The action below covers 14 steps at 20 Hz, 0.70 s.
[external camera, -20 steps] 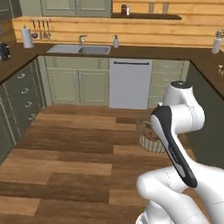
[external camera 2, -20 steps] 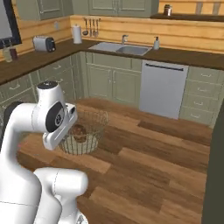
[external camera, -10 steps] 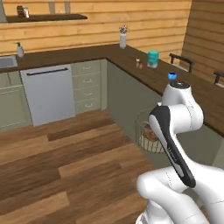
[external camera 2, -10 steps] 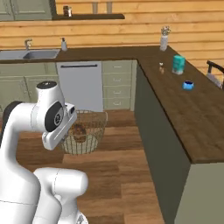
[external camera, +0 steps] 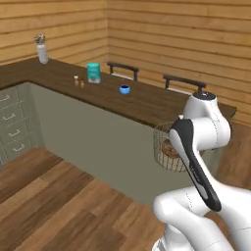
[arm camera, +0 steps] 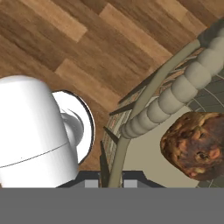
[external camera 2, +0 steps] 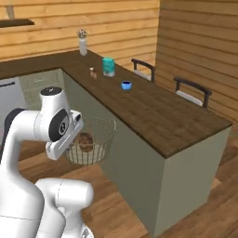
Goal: Open the cabinet, pick up the bread from the cabinet and place it in the basket. Then move the basket to the dining counter.
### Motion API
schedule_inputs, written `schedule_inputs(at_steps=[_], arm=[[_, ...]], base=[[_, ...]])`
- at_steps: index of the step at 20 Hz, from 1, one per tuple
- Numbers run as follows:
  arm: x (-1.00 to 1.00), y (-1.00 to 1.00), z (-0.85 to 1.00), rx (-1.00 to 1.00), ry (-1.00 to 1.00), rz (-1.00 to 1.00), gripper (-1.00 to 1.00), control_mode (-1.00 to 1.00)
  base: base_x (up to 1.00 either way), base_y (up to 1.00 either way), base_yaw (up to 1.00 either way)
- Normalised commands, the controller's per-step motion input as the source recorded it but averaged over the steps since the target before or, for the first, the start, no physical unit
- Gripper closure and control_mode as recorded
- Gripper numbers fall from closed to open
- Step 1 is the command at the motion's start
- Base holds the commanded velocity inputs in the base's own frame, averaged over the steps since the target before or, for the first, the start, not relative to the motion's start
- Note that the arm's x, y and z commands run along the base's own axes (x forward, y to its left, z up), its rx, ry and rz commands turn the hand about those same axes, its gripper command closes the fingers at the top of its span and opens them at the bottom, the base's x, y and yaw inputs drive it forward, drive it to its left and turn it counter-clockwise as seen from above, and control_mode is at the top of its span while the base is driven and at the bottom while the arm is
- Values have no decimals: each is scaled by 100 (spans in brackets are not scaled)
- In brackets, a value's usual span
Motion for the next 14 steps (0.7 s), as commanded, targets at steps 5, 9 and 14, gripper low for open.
schedule_inputs(at_steps=[5, 9, 14], arm=[[0, 0, 0, 0, 0, 0, 100, 100], [0, 0, 0, 0, 0, 0, 100, 100], [0, 0, 0, 0, 0, 0, 100, 100]], base=[[100, 58, -59], [96, 91, -47], [82, 91, -42]])
